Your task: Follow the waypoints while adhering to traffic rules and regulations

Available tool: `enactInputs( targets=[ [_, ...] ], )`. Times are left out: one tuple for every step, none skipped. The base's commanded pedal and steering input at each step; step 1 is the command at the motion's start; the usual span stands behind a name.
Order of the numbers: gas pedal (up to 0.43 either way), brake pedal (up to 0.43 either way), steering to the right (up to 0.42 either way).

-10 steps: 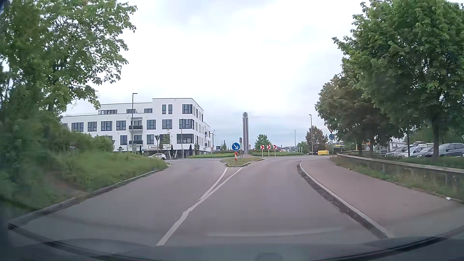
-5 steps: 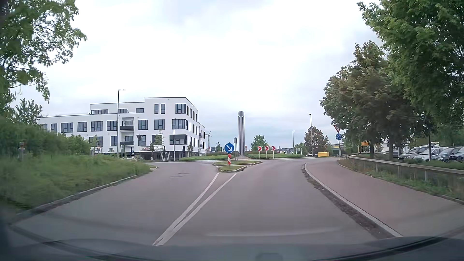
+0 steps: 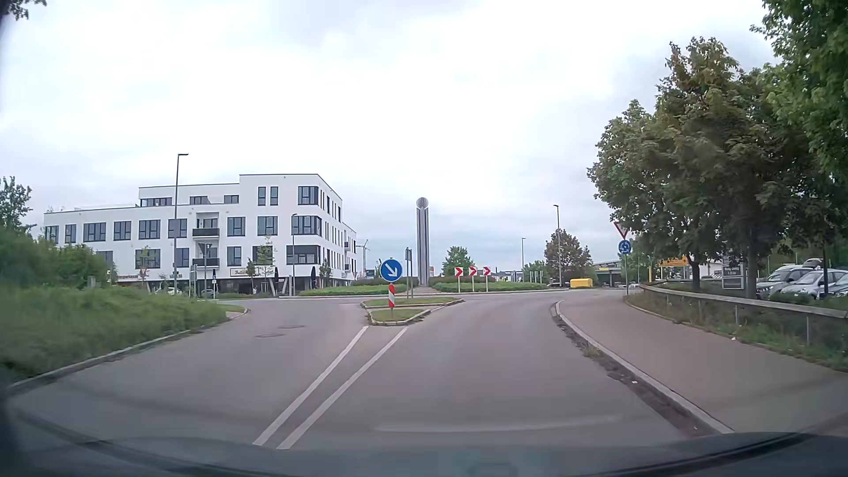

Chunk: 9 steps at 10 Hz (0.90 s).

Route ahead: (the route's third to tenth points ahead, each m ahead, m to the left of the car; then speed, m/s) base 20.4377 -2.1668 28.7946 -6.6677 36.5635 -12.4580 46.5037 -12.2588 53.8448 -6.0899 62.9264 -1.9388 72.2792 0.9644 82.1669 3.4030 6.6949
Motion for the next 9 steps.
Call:
enactInputs(
  targets=[
    [0.067,0.0,0.04],
    [0.067,0.0,0.04],
    [0.059,0.0,0.04],
    [0.039,0.0,0.04],
    [0.028,0.0,0.039],
    [0.008,0.0,0.039],
    [0.008,0.0,0.038],
    [0.008,0.0,0.038],
    [0.008,0.0,0.038]
  ],
)
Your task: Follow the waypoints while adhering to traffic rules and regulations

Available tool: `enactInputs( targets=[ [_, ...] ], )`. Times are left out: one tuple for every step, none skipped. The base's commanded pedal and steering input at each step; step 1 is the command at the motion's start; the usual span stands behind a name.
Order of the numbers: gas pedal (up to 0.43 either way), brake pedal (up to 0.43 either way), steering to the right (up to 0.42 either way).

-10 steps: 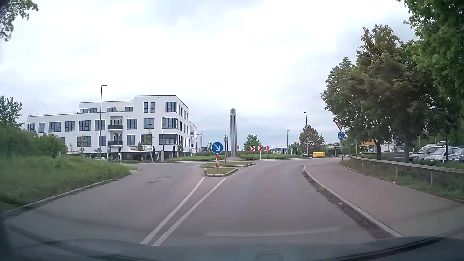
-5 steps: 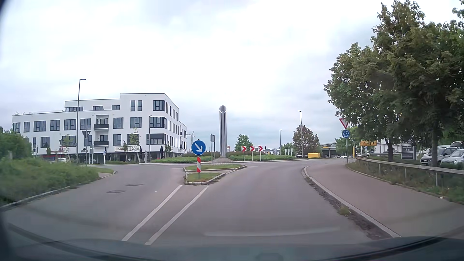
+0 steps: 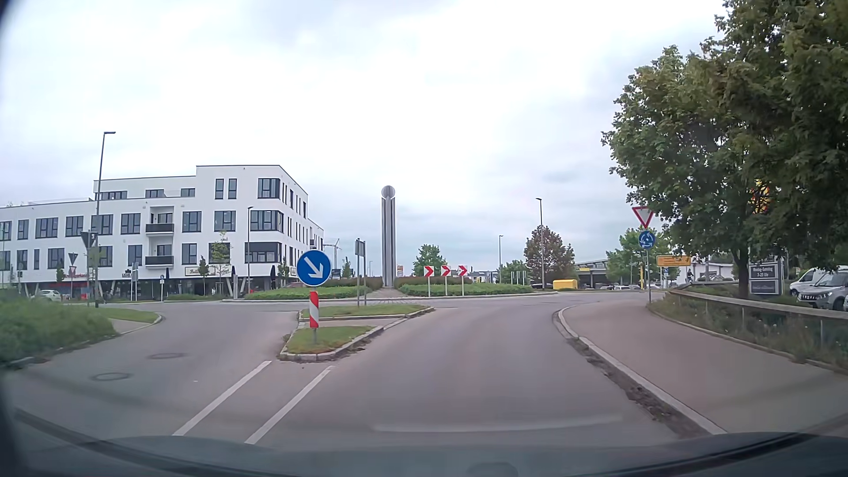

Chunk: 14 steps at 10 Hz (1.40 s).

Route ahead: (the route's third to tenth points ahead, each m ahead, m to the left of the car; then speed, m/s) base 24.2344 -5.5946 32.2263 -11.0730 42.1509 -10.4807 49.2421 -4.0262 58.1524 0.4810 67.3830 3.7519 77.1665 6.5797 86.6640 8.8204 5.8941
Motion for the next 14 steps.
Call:
enactInputs(
  targets=[
    [0.008,0.0,0.038],
    [0.008,0.0,0.037],
    [0.008,0.0,0.036],
    [0.008,0.0,0.033],
    [0.008,0.0,0.029],
    [0.008,0.0,0.029],
    [0.02,0.0,0.029],
    [0.02,0.0,0.028],
    [0.02,0.0,0.028],
    [0.02,0.0,0.028],
    [0.02,0.0,0.028],
    [0.02,0.0,0.028],
    [0.118,0.0,0.027],
    [0.138,0.0,0.027]
  ],
)
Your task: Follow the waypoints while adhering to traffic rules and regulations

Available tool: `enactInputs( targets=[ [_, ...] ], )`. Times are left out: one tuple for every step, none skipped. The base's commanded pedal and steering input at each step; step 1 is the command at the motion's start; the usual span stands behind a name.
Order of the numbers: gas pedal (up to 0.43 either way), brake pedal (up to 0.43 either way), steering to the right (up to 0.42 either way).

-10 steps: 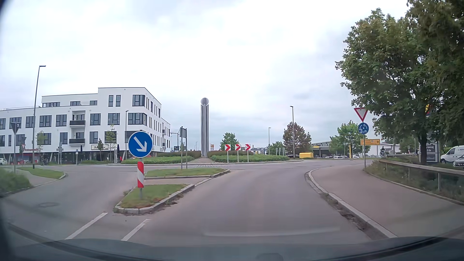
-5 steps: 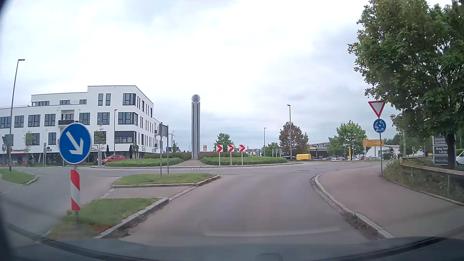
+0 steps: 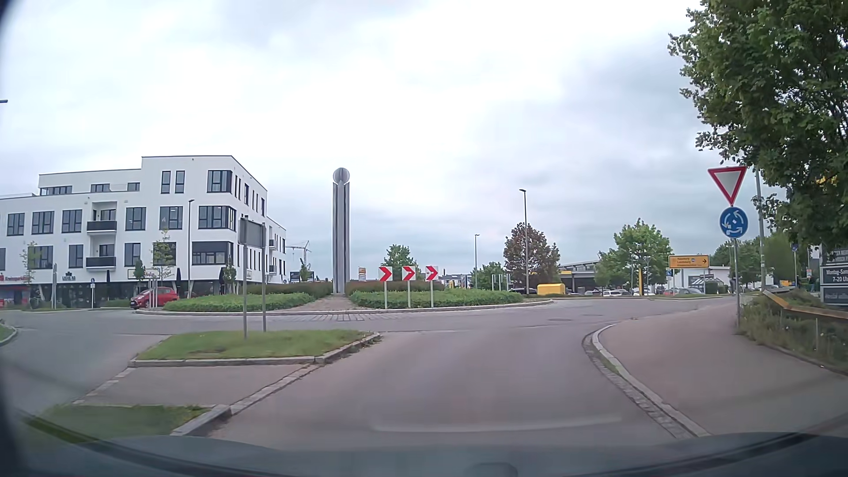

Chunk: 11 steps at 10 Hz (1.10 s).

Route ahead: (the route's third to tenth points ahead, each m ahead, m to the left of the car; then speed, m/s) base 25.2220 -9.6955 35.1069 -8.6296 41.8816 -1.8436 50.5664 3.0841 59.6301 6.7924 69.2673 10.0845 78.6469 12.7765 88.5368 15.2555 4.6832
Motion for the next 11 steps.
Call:
enactInputs(
  targets=[
    [0.15,0.0,0.027],
    [0.15,0.0,0.027],
    [0.157,0.0,0.026],
    [0.177,0.0,0.025],
    [0.177,0.0,0.026],
    [0.177,0.0,0.026],
    [0.177,0.0,0.027],
    [0.177,0.0,0.036],
    [0.177,0.0,0.05],
    [0.177,0.0,0.062],
    [0.177,0.0,0.075]
  ],
)
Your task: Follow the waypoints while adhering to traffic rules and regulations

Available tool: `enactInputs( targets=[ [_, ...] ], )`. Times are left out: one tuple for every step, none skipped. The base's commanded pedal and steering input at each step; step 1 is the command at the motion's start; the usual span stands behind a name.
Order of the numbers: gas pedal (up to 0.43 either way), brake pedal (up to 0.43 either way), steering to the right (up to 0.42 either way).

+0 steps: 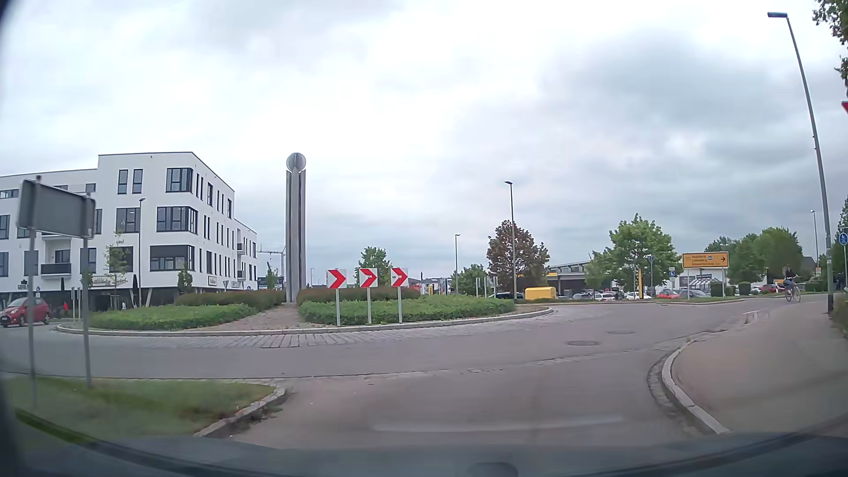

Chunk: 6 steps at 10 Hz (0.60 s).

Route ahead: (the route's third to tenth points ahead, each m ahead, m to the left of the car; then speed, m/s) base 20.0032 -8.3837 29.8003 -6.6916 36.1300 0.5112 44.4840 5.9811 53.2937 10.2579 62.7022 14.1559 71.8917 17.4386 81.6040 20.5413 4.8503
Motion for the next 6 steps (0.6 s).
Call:
enactInputs(
  targets=[
    [0.177,0.0,0.085],
    [0.177,0.0,0.098],
    [0.177,0.0,0.112],
    [0.177,0.0,0.13],
    [0.177,0.0,0.145],
    [0.157,0.0,0.162]
  ],
)
